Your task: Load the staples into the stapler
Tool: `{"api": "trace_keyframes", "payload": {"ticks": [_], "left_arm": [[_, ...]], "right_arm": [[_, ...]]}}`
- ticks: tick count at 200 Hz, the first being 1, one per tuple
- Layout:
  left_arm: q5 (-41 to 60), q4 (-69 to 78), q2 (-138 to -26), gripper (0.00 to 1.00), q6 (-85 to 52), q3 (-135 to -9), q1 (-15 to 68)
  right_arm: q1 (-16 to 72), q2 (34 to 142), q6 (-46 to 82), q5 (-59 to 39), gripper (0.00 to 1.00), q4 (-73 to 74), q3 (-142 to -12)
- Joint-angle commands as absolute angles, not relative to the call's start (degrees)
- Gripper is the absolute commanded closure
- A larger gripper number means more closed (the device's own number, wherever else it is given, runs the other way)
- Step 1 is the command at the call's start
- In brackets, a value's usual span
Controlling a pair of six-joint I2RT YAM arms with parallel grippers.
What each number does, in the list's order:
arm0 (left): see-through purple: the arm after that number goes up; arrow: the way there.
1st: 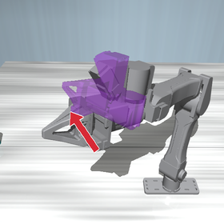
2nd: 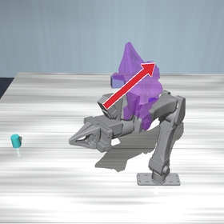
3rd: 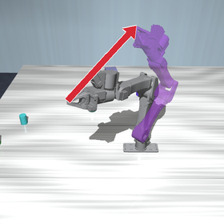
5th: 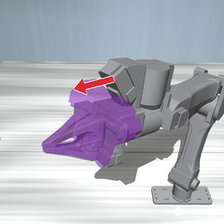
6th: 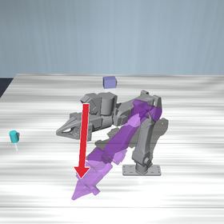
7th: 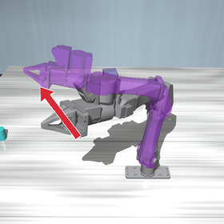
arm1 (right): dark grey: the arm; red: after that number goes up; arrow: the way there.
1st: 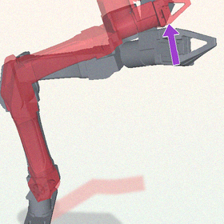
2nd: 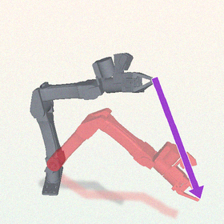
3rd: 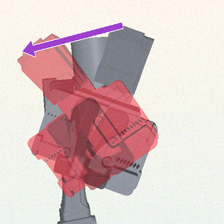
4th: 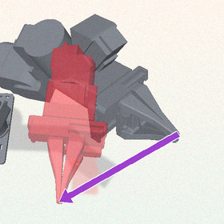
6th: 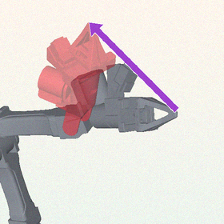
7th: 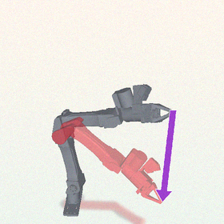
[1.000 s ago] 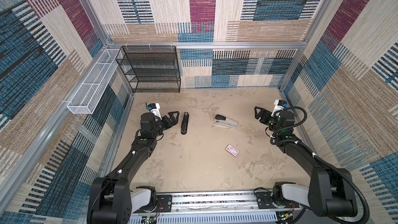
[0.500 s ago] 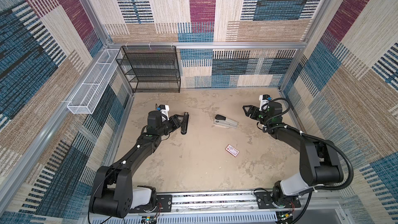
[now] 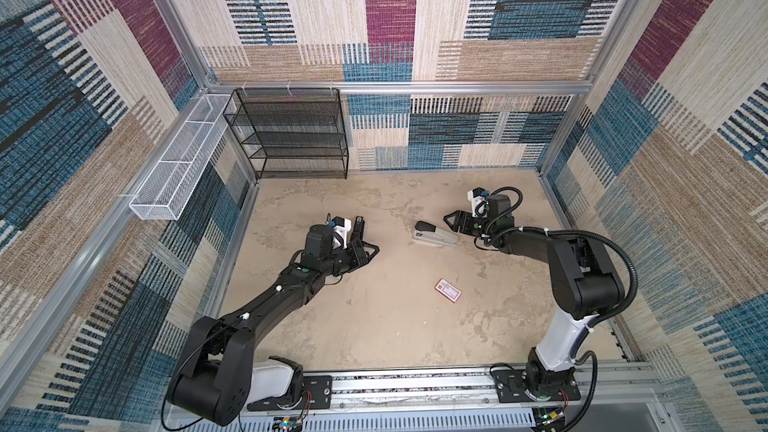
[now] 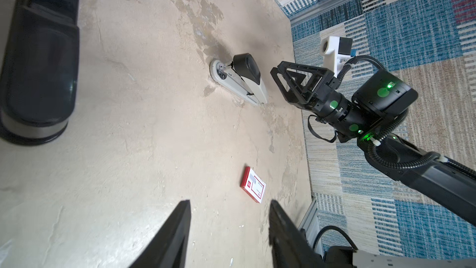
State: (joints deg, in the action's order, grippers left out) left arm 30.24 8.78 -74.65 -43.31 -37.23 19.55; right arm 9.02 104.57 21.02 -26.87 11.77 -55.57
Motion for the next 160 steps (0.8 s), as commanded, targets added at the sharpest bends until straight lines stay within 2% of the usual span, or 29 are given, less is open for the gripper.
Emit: {"api": "trace_keyframes", "payload": {"ticks": [1,81,102,160], "left_arm": [[30.1,9.1,-75.2,0.48,-43.0,-37.7,19.9],[30.0,8.7,-82.1,0.5,-44.4,-42.2,22.8],[29.7,8.0,-83.9,0.51,-44.5,-44.2,23.9],[24.8,-6.9,-89.6,0.51,-37.6,-56.3,27.2]], "right_arm": [[10.4,104.2,20.3,-30.4,0.26,11.6,-54.3],[16.3,98.2,23.2,-36.6,0.29,15.5,-44.6],[19.1,99.1,24.5,-38.3,0.34,17.2,-43.7],[24.8,101.0,26.1,-42.5,0.32,25.1,-40.8]]}}
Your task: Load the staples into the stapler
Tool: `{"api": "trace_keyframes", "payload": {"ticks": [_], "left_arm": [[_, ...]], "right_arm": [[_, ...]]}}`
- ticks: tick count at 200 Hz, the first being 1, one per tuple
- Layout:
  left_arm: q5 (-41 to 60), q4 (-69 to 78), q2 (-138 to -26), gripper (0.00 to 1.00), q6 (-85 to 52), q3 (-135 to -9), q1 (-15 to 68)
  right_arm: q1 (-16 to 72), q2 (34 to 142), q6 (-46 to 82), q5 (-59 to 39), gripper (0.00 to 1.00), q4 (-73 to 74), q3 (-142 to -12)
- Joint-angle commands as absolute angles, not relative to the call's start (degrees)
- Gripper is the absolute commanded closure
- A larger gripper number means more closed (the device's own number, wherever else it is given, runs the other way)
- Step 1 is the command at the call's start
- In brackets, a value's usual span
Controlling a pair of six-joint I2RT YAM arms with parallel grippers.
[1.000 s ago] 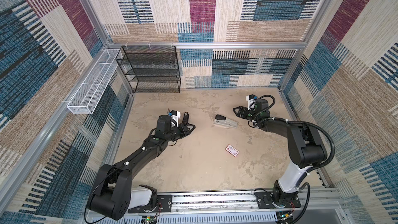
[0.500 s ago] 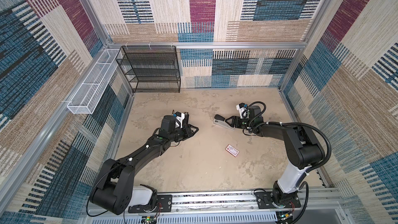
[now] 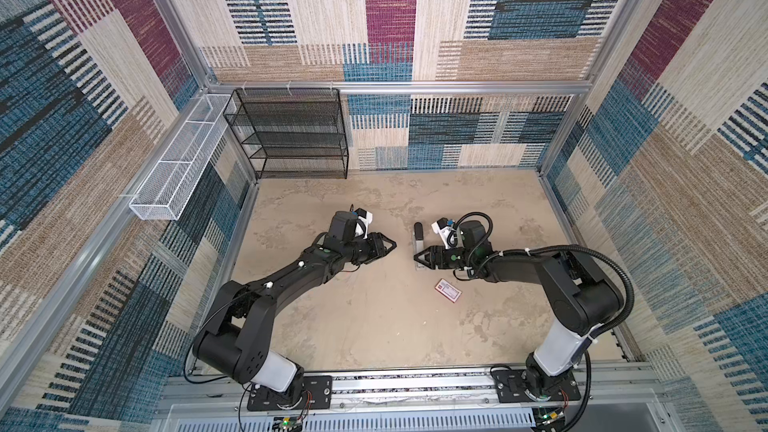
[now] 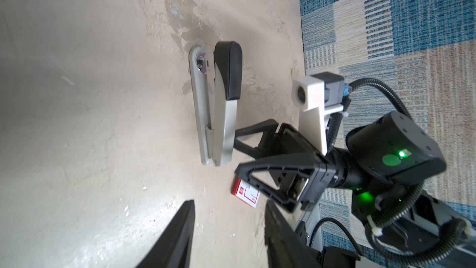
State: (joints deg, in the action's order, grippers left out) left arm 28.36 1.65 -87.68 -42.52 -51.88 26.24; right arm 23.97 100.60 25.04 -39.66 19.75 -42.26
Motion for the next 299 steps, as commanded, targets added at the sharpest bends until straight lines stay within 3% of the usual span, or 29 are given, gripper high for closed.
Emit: {"api": "trace_keyframes", "payload": {"ticks": [1,66,95,125,183,200,261,299], "left_arm": [[24.8,-7.3,-89.7,0.51,-37.4,-56.6,27.3],[15.8,-25.1,-100.8,0.4,-27.6,-75.1,32.5],[12.5,-29.4,-106.2,0.4,-25.9,-82.9,34.6],[7.0,-34.5,-112.3,0.4,-23.7,-90.8,37.1],[0.8,-39.1,-120.4,0.42,-22.0,-100.6,39.0],[0.2,-40.5,-123.0,0.48,-21.5,-103.8,39.2],[-0.6,-43.6,-130.3,0.47,-20.6,-112.9,39.2],[-0.9,-45.4,-133.2,0.59,-19.6,-117.2,39.2]], "right_arm": [[24.8,101.0,26.2,-42.4,0.32,25.3,-40.7],[24.5,85.5,26.1,-30.5,0.32,26.0,-31.2],[22.9,78.5,27.8,-23.5,0.31,24.1,-28.0],[20.2,75.0,30.1,-19.6,0.22,22.8,-25.9],[16.3,74.2,34.3,-16.4,0.3,22.1,-24.7],[16.2,74.1,35.3,-13.9,0.26,21.8,-24.6],[16.2,75.6,38.3,-8.3,0.19,21.0,-25.1],[16.1,80.9,37.5,-6.9,0.2,21.3,-26.3]]}}
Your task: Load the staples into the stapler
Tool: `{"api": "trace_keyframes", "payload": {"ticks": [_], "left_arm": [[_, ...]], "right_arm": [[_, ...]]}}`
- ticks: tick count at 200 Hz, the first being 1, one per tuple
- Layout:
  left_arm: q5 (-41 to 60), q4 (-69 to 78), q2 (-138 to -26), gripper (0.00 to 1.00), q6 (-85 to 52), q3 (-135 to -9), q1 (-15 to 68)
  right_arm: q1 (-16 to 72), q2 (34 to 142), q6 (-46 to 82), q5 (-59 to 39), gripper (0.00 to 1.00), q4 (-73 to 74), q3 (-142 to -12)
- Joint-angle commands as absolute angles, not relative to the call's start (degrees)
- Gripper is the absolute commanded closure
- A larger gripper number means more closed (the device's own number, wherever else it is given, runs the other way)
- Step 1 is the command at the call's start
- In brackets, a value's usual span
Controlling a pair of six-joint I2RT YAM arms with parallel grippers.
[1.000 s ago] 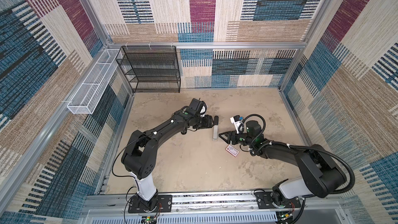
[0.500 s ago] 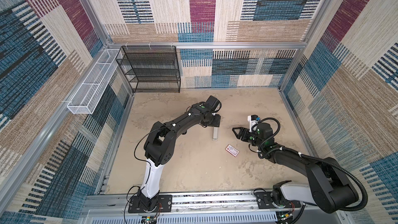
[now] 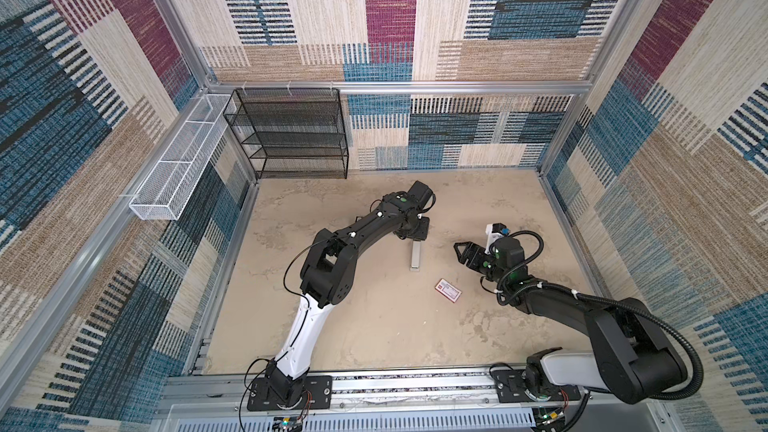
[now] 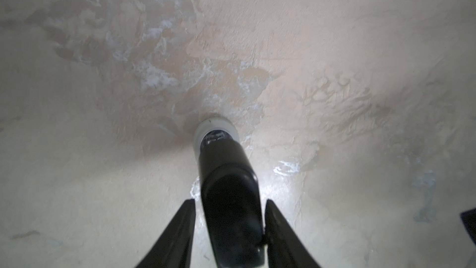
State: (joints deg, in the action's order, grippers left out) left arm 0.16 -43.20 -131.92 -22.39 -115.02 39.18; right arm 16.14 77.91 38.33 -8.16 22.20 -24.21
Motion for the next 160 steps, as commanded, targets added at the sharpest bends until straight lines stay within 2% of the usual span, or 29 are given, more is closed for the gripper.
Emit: {"api": "trace_keyframes", "payload": {"ticks": [1,19,29,41,85,113,160], "left_arm": [[-0.9,-45.5,-133.2,0.59,-19.5,-117.2,39.2],[-1.1,-45.6,-133.6,0.65,-18.9,-117.7,39.2],[-1.4,-45.7,-133.8,0.66,-18.6,-117.7,39.2],[-1.5,-46.1,-134.0,0.67,-18.2,-117.8,39.2],[-0.9,-46.3,-133.9,0.85,-17.1,-117.3,39.2],[-0.5,-46.7,-132.2,1.0,-16.9,-116.3,39.2],[-0.5,-46.4,-126.6,1.0,-17.1,-112.5,39.2]], "right_arm": [[16.1,81.2,37.4,-7.0,0.2,21.0,-26.6],[15.4,85.4,36.9,-13.2,0.22,18.4,-30.5],[14.9,86.7,37.2,-17.2,0.29,22.3,-30.0],[14.8,87.7,37.9,-20.5,0.32,27.2,-29.2],[14.3,94.8,38.7,-27.9,0.44,32.2,-33.4],[14.0,99.3,41.0,-32.0,0.45,36.5,-34.7],[13.9,105.9,45.5,-38.4,0.45,44.6,-35.9]]}}
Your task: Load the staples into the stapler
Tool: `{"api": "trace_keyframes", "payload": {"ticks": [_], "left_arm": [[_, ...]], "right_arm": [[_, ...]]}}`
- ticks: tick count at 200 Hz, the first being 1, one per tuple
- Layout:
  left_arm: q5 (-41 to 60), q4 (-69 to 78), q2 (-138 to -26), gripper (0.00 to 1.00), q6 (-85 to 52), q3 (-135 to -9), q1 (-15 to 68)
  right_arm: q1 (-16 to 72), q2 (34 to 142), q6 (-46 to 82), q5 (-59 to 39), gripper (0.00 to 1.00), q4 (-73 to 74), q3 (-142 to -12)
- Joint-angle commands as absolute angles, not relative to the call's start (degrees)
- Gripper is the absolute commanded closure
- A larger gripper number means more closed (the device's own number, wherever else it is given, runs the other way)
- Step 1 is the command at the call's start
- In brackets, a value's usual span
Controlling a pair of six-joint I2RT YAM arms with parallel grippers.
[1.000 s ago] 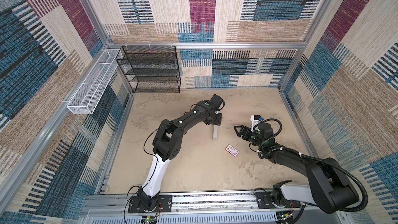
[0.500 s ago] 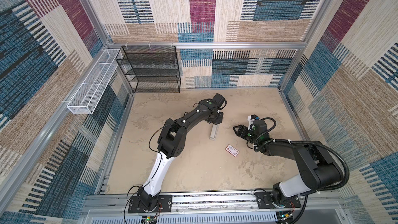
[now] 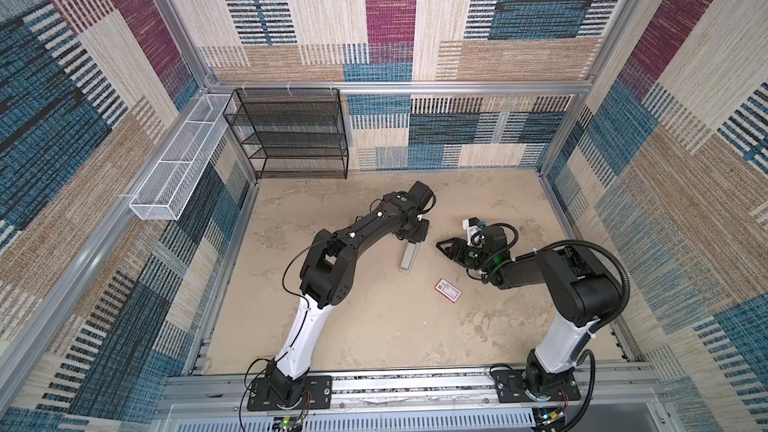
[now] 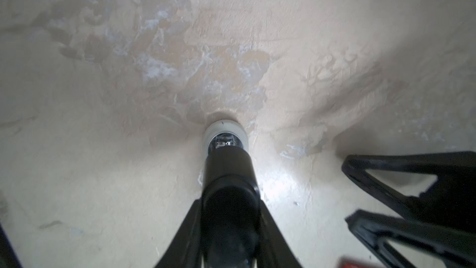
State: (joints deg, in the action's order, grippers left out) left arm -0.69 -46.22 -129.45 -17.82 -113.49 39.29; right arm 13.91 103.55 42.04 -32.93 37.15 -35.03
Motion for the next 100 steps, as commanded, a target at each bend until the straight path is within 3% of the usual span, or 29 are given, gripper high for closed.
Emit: {"api": "trace_keyframes", "payload": {"ticks": [1,100], "left_arm": [[-0.5,-46.3,-126.5,1.0,-17.1,-112.4,39.2],[2.3,-41.1,-120.5,1.0,-19.0,-105.5,39.4]], "right_arm": [[13.9,106.1,45.7,-38.5,0.45,44.7,-35.9],[13.9,114.4,54.6,-47.4,0.48,59.5,-38.3]]}}
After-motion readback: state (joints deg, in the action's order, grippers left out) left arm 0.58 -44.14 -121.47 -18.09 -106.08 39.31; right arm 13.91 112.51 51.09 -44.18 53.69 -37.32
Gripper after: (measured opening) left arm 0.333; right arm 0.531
